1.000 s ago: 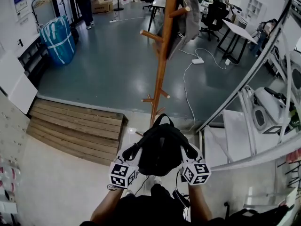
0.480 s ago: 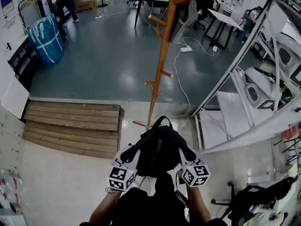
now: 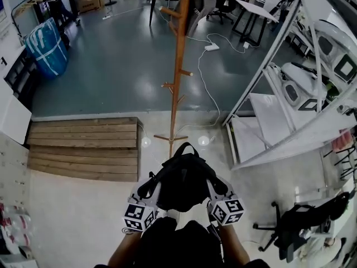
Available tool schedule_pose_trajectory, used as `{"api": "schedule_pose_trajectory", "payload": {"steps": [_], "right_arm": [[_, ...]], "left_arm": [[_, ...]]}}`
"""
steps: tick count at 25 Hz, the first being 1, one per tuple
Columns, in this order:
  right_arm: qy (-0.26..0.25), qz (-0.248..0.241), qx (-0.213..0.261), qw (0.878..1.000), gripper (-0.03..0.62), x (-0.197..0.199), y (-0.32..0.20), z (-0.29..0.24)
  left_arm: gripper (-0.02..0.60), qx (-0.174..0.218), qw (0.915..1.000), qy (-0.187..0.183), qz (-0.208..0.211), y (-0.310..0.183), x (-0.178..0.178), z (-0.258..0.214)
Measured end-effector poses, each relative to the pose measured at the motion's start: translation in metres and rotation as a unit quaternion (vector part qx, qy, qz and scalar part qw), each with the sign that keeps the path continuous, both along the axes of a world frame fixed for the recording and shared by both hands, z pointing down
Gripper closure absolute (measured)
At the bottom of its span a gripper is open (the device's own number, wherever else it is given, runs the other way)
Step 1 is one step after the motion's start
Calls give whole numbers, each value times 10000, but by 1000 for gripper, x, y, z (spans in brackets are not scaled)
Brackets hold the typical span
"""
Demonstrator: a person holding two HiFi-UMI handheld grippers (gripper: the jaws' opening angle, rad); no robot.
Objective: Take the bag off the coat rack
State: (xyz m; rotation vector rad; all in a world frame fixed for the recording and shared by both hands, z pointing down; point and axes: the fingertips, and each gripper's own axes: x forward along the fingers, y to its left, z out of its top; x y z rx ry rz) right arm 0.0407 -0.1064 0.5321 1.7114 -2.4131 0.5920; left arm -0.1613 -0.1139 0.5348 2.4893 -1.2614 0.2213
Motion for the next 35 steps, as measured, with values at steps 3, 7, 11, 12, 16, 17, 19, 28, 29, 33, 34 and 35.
{"api": "schedule_pose_trajectory", "payload": {"steps": [3,7,11,12,16,17,19,28,29,33,34,35], "right_arm": [[-32,-54,32,10000,502,11,18,-1],[-54,-211,31,9998,502,30,41,-1],[-97,-310,74,9994,502,47,68,-2],[-98,-339,83,9993,502,51,74,-2],[-91,-471,70,9988,502,69,104,-2],[-90,-501,71,9987,502,73,110,-2],[-86,-548,84,9984,502,81,121,-1],[-123,-602,61,9981,502,104,176,6],[-128,-609,60,9980,502,107,181,6],[-153,-648,44,9978,502,114,200,9],[-165,-647,37,9978,502,116,204,9],[-177,-644,31,9978,502,118,207,9]], "left_arm": [[486,19,10000,12,-69,21,11,-1],[486,32,9998,7,-213,48,30,-2],[486,130,9996,-6,-246,77,46,-4],[486,143,9995,-4,-264,85,50,-4],[486,84,9991,-4,-418,121,68,-3],[486,87,9990,-10,-445,129,72,-3],[486,100,9988,-25,-478,142,80,-3],[486,16,9984,-33,-563,199,105,6],[486,11,9984,-35,-563,204,107,7],[486,-8,9982,-22,-592,222,114,8],[486,-4,9982,-23,-599,225,116,8],[486,4,9982,-22,-604,228,117,8]]}}
